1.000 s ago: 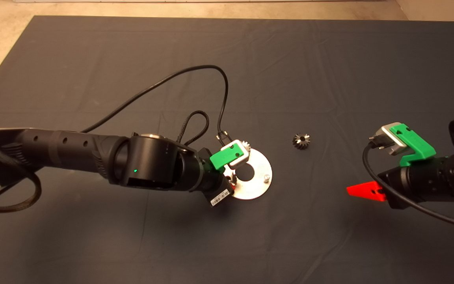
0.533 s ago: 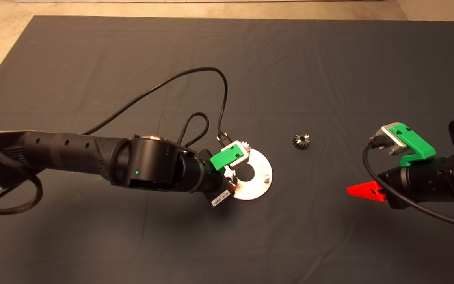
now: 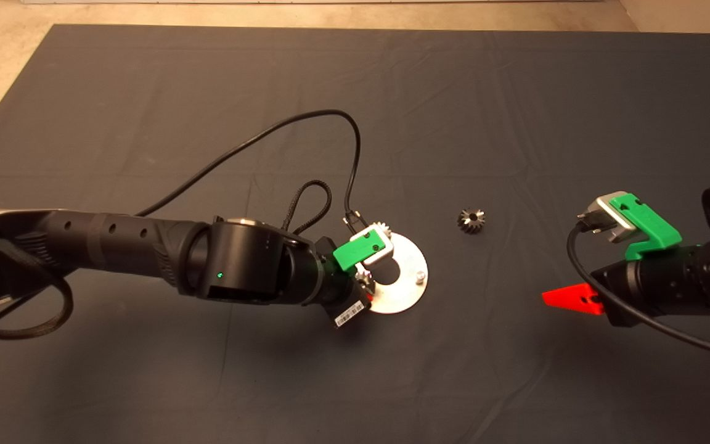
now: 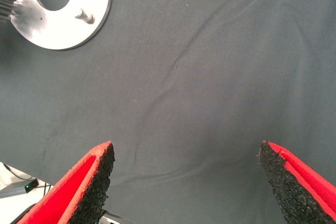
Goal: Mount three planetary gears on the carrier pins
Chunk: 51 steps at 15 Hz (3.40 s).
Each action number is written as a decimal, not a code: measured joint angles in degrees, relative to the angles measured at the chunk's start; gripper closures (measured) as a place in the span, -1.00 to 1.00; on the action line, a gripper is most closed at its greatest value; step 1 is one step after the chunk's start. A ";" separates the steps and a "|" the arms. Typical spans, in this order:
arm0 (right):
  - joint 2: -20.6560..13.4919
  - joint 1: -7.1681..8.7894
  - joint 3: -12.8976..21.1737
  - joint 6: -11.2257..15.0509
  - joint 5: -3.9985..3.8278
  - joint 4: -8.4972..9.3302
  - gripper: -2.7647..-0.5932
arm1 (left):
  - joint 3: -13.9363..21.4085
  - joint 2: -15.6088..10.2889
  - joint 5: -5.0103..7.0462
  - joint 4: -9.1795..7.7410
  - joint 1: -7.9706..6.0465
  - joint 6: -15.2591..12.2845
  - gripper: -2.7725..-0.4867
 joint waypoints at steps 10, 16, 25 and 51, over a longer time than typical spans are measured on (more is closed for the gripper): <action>0.00 0.00 0.00 0.01 0.00 0.00 -0.34 | 0.00 -0.01 -0.04 0.31 0.18 0.00 0.71; -0.11 0.00 0.00 0.01 0.00 0.00 -0.34 | 0.13 -0.15 -0.72 0.29 0.30 -0.02 0.47; -0.13 -0.02 -0.17 0.00 -0.26 0.00 -0.34 | 6.61 -5.03 -0.98 0.29 0.29 -1.93 0.12; 14.40 -6.73 -28.43 -14.87 0.13 -1.55 -0.34 | 24.77 -29.53 15.30 -15.55 -8.63 -30.21 -0.01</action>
